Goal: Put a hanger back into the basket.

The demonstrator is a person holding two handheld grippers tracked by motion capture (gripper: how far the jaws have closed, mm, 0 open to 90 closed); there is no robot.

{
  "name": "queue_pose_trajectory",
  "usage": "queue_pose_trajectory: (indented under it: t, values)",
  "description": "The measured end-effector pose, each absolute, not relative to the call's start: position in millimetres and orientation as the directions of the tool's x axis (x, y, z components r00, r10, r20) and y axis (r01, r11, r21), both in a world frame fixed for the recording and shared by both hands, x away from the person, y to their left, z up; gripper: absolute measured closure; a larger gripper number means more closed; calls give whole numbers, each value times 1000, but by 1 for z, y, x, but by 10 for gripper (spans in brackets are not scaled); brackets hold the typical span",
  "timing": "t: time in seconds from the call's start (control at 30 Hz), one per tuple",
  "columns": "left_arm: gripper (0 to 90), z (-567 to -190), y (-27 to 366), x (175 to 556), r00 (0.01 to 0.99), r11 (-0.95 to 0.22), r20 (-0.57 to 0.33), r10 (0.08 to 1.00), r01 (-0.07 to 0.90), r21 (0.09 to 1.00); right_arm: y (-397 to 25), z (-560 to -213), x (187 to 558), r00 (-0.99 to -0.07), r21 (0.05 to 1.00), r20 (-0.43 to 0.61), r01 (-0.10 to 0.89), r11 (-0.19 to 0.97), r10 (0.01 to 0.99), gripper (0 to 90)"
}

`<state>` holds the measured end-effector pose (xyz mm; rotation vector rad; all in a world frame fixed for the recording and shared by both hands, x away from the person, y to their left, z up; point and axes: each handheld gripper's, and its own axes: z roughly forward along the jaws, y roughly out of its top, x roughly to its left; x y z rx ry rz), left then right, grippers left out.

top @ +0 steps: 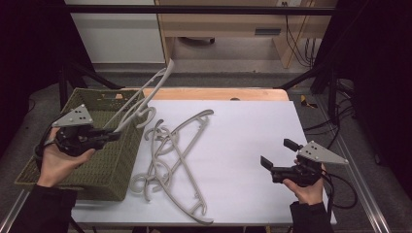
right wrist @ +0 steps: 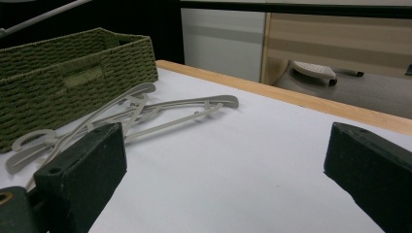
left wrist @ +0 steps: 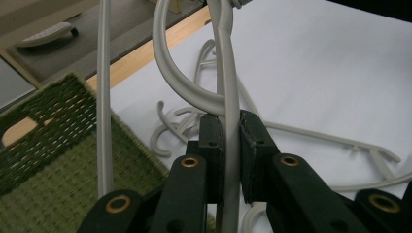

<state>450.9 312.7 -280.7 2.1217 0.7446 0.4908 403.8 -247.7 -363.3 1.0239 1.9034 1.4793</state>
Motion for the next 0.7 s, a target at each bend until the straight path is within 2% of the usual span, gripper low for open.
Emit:
queue_pose_trajectory:
  t: [0.7]
  values:
    - [812,-316,395,463,685,-484,34,727,478,733,-247,-365,405,-577,959,49,255,122,815,19]
